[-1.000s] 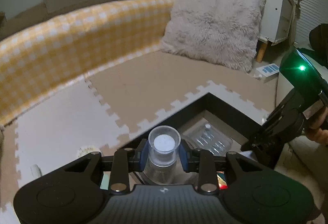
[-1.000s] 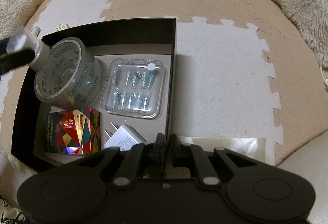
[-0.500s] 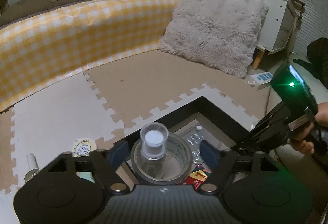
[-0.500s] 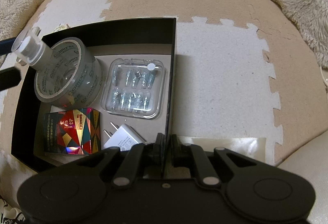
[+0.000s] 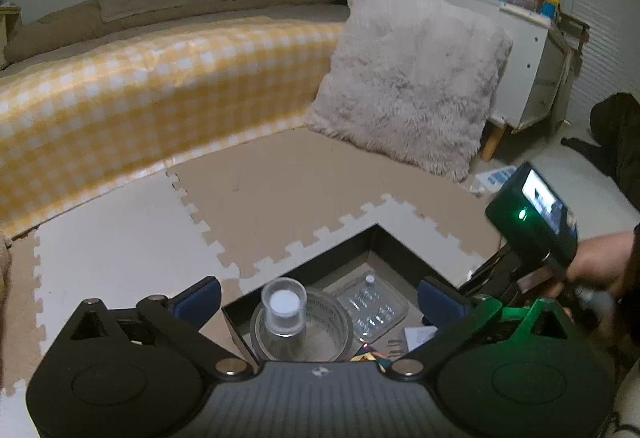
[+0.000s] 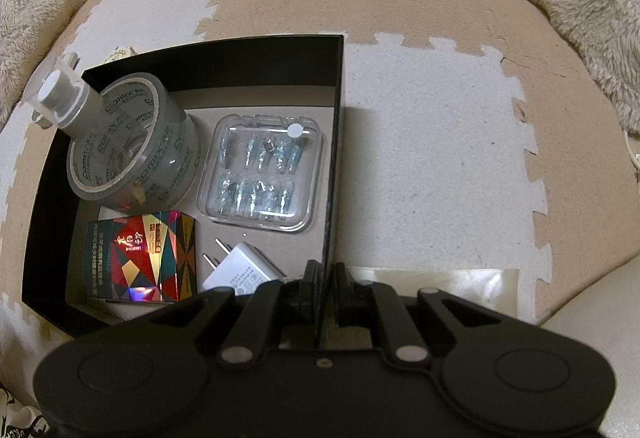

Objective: Organize rigid objects
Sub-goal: 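Grasp the white plastic holder on the mat with the left gripper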

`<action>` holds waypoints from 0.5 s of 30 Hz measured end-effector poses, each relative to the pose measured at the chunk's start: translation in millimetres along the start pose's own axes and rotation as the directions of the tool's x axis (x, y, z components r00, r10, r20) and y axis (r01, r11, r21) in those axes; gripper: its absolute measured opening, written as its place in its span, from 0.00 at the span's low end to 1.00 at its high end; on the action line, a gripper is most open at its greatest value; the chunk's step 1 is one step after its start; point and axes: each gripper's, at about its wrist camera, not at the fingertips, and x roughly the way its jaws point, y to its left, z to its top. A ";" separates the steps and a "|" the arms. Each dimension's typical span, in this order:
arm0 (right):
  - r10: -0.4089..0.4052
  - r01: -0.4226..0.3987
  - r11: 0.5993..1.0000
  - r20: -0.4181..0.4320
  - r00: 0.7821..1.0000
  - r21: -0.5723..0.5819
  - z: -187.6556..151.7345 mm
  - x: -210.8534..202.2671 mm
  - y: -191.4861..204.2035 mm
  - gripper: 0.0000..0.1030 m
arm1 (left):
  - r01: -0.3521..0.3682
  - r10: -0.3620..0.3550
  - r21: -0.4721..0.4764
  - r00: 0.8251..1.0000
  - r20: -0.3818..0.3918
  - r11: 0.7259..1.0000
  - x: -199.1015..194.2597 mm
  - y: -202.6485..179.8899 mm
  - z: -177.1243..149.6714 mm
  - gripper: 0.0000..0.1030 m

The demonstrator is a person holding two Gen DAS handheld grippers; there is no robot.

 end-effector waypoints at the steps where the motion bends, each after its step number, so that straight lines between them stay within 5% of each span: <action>1: 0.000 0.000 1.000 0.000 1.000 0.000 0.0 0.0 -0.2 0.08 | -0.003 0.003 -0.007 1.000 0.003 1.000 -3.2 -0.1 2.3 1.00; 7: 0.000 0.000 1.000 0.000 1.000 0.000 0.0 0.0 0.0 0.08 | -0.031 0.032 -0.081 0.999 0.009 0.996 -18.1 14.8 9.1 1.00; 15: 0.001 -0.001 1.000 0.000 1.000 0.001 -0.1 0.0 -0.1 0.08 | -0.189 0.193 -0.202 0.981 -0.001 0.961 -25.6 71.7 2.3 1.00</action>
